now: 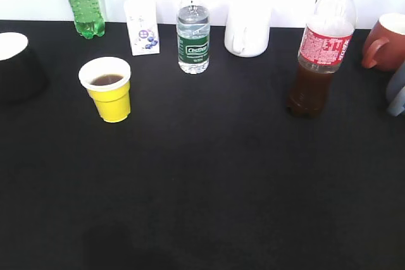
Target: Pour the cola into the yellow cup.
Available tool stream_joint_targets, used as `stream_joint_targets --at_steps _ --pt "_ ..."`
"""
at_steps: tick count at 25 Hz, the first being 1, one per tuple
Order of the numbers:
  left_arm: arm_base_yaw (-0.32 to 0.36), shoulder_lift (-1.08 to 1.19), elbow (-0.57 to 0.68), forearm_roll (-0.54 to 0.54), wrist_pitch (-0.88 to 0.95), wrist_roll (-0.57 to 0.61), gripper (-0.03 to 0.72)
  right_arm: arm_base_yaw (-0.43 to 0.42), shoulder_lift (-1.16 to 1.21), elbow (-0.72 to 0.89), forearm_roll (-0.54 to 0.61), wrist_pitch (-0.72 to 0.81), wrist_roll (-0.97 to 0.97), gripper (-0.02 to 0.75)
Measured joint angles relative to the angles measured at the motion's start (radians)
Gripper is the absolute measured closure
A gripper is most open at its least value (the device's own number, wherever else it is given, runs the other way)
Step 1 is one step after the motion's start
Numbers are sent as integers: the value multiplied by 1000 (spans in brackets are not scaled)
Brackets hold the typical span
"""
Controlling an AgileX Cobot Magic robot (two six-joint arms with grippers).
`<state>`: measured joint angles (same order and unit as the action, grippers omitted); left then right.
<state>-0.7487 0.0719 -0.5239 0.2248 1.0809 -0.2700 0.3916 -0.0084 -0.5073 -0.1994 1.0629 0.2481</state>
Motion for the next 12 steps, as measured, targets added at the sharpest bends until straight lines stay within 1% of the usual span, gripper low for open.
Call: stream_joint_targets --at_steps 9,10,11,12 --pt "0 0 0 0 0 0 207 -2 0 0 0 -2 2 152" --pt "3 0 0 0 0 0 207 -18 0 0 0 -3 2 152" --pt "29 0 0 0 0 0 207 -46 0 0 0 -3 2 152" --pt "74 0 0 0 0 0 207 -103 0 0 0 -3 2 152"
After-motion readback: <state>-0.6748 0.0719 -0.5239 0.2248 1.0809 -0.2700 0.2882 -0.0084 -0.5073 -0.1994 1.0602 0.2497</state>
